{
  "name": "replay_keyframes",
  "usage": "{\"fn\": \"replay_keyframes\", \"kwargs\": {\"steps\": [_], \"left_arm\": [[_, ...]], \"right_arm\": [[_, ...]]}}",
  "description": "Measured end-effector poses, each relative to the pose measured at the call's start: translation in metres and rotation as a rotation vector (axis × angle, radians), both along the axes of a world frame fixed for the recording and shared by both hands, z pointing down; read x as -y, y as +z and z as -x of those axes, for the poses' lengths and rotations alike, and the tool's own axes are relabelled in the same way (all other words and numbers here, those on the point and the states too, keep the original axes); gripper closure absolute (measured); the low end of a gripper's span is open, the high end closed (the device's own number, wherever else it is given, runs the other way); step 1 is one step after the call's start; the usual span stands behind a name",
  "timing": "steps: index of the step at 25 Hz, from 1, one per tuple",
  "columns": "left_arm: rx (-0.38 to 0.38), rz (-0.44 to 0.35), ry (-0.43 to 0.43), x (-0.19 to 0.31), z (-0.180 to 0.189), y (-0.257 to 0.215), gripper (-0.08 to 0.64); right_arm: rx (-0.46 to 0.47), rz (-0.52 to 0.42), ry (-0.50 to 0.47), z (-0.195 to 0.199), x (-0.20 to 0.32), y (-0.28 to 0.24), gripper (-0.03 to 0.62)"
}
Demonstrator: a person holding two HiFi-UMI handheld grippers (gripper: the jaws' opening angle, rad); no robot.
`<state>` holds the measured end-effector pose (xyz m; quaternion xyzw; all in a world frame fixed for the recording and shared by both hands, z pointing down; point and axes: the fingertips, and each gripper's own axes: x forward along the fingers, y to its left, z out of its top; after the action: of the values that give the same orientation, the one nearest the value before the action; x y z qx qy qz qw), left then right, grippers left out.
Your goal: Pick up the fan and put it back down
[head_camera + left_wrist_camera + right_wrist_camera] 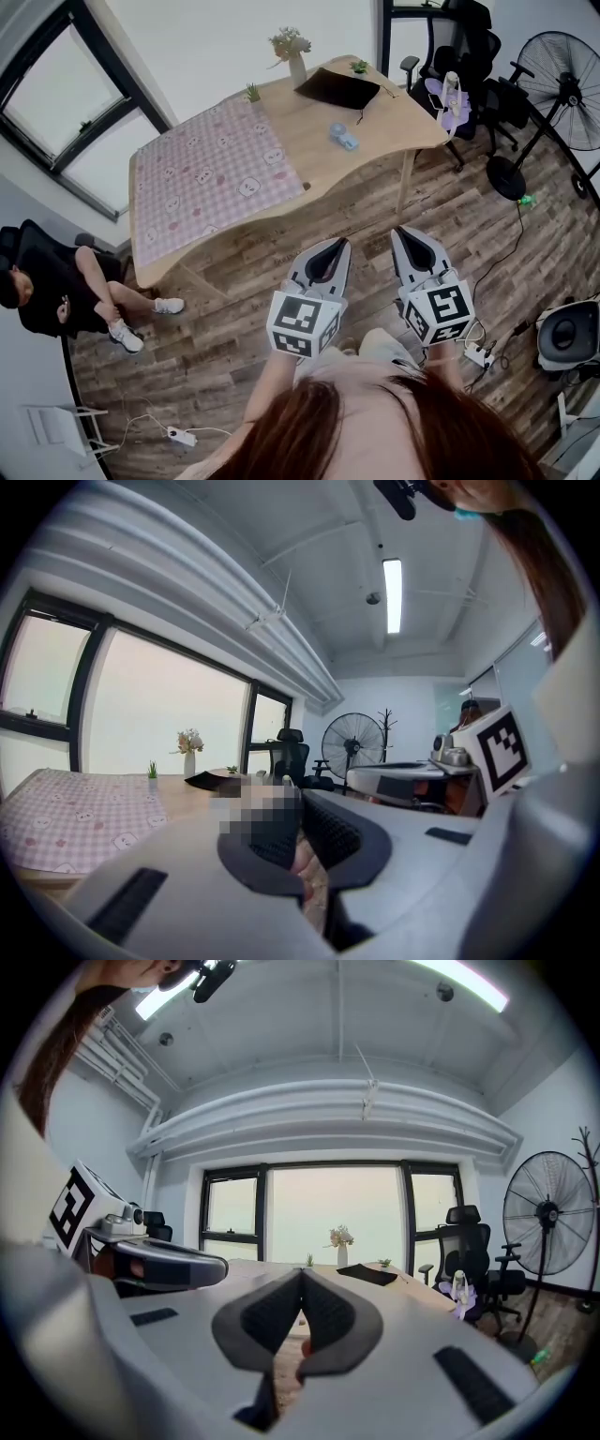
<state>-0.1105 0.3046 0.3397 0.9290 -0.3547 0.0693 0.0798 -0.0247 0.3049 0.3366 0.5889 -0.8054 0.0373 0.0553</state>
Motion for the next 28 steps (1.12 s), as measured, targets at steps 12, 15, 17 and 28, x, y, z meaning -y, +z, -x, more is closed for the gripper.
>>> {"fn": "replay_keyframes", "kwargs": {"steps": [12,15,17,28], "left_arm": [[0.004,0.005,-0.004,0.051,-0.015,0.008,0.548],[0.003,-0.001,-0.002,0.071,-0.027,0.006,0.548],[0.004,-0.003,-0.001,0.083,-0.034,0.005,0.548],[0.026,-0.001,-0.020,0.155,-0.072,0.005,0.548]], "right_arm": [[-0.005,0.005,-0.012,-0.016,0.050,0.009,0.592],[-0.012,0.003,-0.024,-0.023,0.071,0.008,0.592],[-0.016,0.002,-0.033,-0.027,0.084,0.007,0.592],[-0.013,0.010,-0.075,-0.060,0.159,0.010,0.592]]}}
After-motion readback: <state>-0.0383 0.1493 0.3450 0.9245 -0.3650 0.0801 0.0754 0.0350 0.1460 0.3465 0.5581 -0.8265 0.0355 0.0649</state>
